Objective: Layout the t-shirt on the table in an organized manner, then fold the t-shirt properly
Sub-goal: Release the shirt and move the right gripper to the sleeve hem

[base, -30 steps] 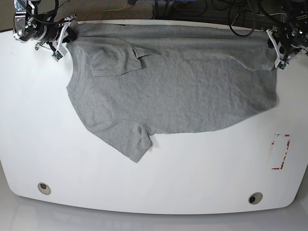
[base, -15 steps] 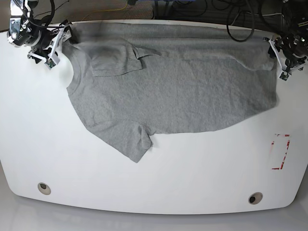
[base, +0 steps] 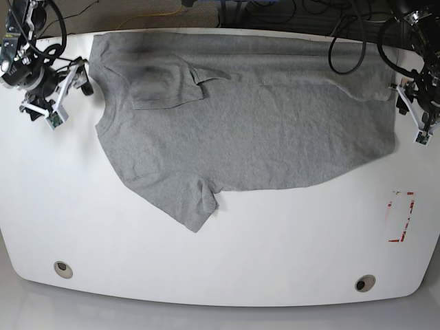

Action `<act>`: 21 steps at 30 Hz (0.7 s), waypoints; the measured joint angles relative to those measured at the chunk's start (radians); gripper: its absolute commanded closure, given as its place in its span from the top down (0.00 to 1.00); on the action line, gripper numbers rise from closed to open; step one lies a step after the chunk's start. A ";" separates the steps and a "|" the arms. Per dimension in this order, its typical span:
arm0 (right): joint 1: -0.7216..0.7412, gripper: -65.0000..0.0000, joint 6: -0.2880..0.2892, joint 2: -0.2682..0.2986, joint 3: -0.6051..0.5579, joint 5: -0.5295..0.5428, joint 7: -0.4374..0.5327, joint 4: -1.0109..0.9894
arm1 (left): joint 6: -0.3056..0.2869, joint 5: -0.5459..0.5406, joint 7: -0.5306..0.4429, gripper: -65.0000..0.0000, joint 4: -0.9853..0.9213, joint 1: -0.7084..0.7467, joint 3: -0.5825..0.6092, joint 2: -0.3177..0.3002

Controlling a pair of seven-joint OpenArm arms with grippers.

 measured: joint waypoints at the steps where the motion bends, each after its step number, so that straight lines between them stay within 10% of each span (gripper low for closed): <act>1: 0.020 0.79 0.001 -0.001 0.000 0.003 -0.001 -0.006 | 0.000 0.001 0.001 0.51 0.000 -0.018 0.000 0.002; 21: 0.557 0.79 0.001 -0.131 -0.149 -0.126 -0.024 -0.457 | 0.000 0.013 0.000 0.51 -0.013 -0.282 -0.002 0.002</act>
